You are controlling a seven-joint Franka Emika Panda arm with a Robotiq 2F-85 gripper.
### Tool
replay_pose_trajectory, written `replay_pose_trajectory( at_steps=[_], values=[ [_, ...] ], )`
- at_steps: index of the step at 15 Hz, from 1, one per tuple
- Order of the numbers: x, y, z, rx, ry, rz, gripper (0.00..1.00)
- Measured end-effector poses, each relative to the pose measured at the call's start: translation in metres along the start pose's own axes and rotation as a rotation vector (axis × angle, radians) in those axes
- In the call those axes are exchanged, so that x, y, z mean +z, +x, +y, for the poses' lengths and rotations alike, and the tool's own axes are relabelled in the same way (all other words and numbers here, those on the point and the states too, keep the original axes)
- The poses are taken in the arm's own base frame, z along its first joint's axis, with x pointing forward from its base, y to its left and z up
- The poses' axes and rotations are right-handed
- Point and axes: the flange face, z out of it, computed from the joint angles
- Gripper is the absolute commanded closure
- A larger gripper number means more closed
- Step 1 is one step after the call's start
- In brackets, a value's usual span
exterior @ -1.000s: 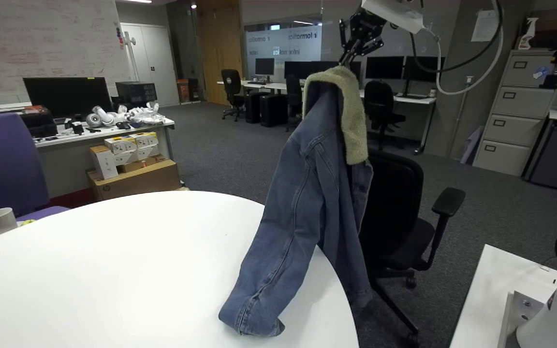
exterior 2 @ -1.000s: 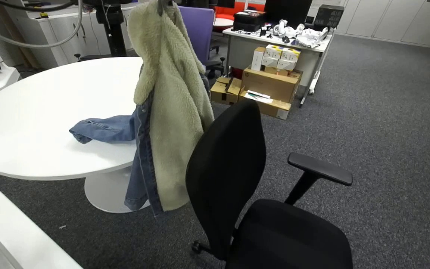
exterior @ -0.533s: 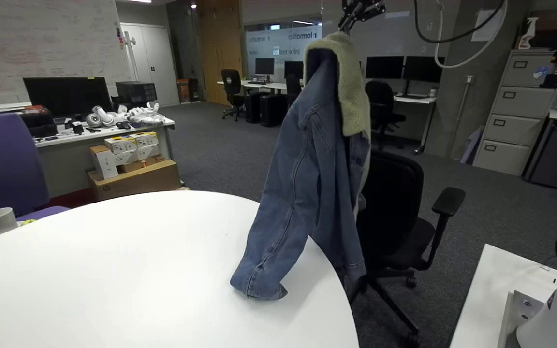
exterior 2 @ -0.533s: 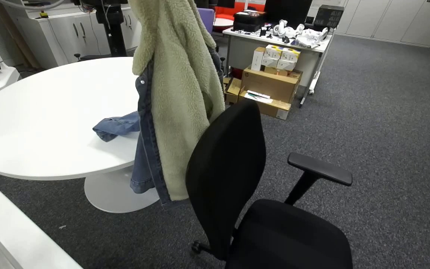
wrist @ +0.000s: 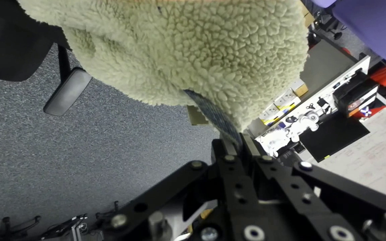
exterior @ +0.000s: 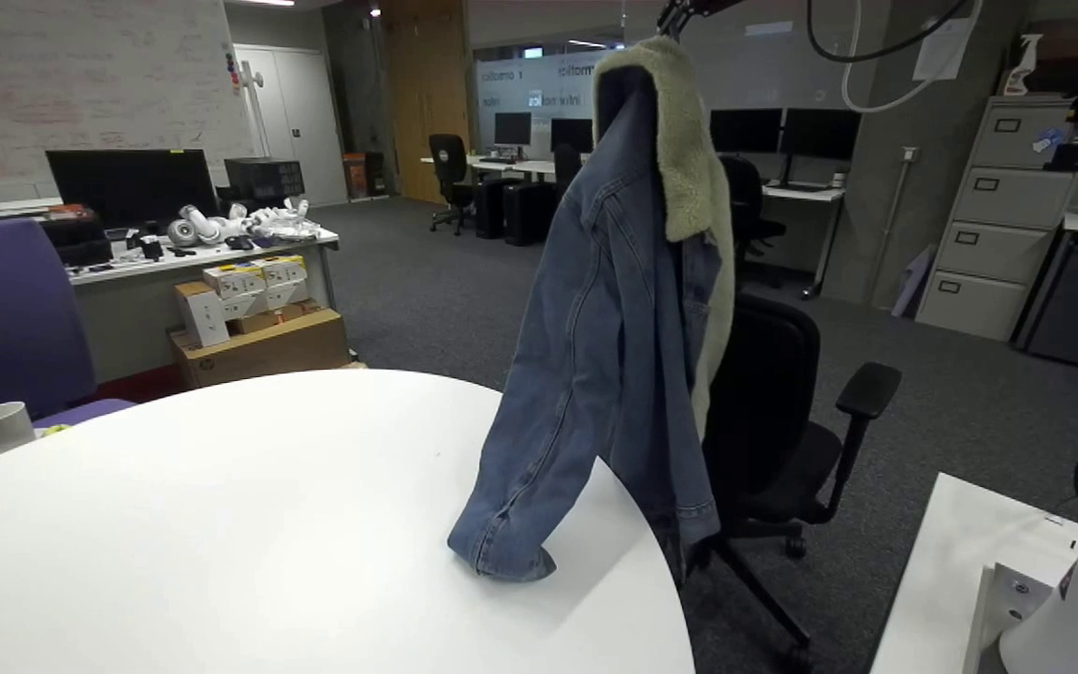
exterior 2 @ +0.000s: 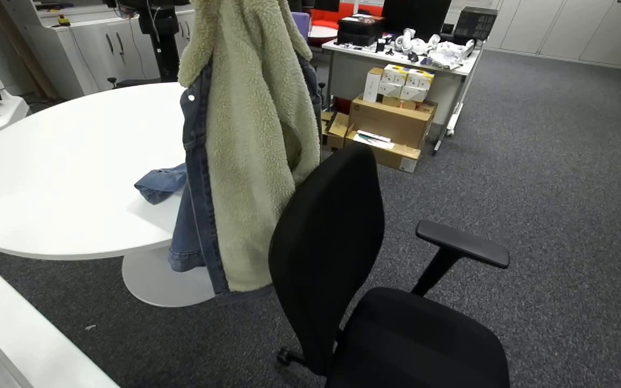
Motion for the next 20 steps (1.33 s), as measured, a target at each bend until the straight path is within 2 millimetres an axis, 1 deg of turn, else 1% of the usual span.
replay_pose_trajectory(
  at_steps=[2, 4, 6, 8, 11, 16, 18, 20],
  values=[
    [-0.002, 0.015, 0.021, 0.041, -0.022, 0.013, 0.98],
    [-0.008, 0.033, 0.046, 0.088, -0.045, 0.030, 0.98],
    [-0.020, 0.049, 0.066, 0.127, -0.061, 0.051, 0.98],
    [-0.036, 0.061, 0.079, 0.154, -0.065, 0.077, 0.98],
    [-0.060, 0.071, 0.088, 0.177, -0.063, 0.109, 0.98],
    [-0.094, 0.084, 0.088, 0.191, -0.047, 0.161, 0.98],
    [-0.100, 0.090, 0.094, 0.209, -0.060, 0.183, 0.98],
    [-0.095, 0.097, 0.110, 0.248, -0.107, 0.200, 0.98]
  ],
)
